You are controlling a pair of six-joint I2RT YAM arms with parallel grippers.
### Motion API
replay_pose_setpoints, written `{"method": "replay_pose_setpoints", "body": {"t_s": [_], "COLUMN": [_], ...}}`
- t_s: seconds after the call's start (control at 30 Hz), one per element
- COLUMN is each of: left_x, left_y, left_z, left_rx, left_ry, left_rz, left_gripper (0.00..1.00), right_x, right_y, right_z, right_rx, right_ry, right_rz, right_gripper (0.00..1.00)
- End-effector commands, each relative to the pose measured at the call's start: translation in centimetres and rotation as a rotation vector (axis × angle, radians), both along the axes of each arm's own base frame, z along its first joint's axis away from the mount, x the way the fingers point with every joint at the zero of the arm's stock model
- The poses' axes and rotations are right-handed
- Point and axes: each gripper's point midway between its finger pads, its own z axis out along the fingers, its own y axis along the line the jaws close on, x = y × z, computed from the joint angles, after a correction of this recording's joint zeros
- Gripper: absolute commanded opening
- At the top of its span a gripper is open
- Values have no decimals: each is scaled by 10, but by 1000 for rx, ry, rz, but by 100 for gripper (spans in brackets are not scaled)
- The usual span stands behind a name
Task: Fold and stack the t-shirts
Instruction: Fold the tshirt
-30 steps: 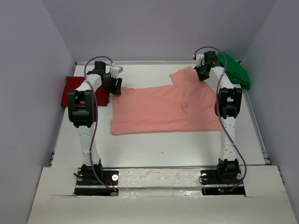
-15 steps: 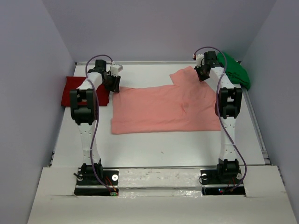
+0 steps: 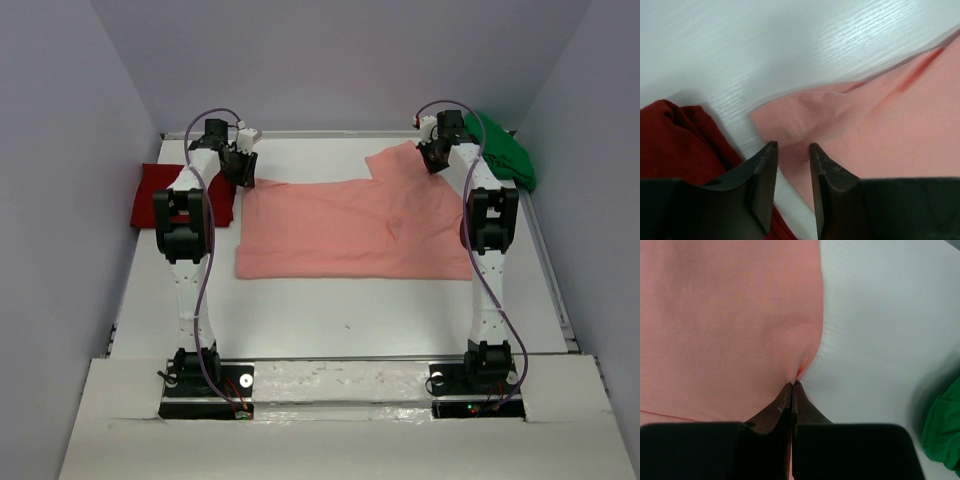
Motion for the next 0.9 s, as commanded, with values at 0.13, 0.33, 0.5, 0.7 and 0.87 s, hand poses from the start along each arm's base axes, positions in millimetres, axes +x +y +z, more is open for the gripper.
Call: {"method": "replay_pose_setpoints", "body": {"t_s": [0.13, 0.33, 0.5, 0.7, 0.87], "left_x": [12, 24, 33, 36, 35], "left_y": [2, 18, 20, 11, 4], "left_z": [46, 39, 33, 21, 16], "left_rx": [-4, -10, -27, -73, -104], "left_ry": [-96, -81, -94, -58, -52], "left_rz": [12, 42, 71, 42, 8], "left_gripper": [48, 47, 47, 43, 38], "right_x": [-33, -33, -34, -35, -35], "right_y": [-20, -21, -22, -23, -24], "right_z": [-46, -44, -45, -49, -50], "right_rx": [-71, -76, -83, -89, -95], "right_ry": [161, 158, 164, 170, 173], "right_rz": [-31, -31, -24, -25, -24], "right_gripper": [0, 0, 0, 0, 0]}}
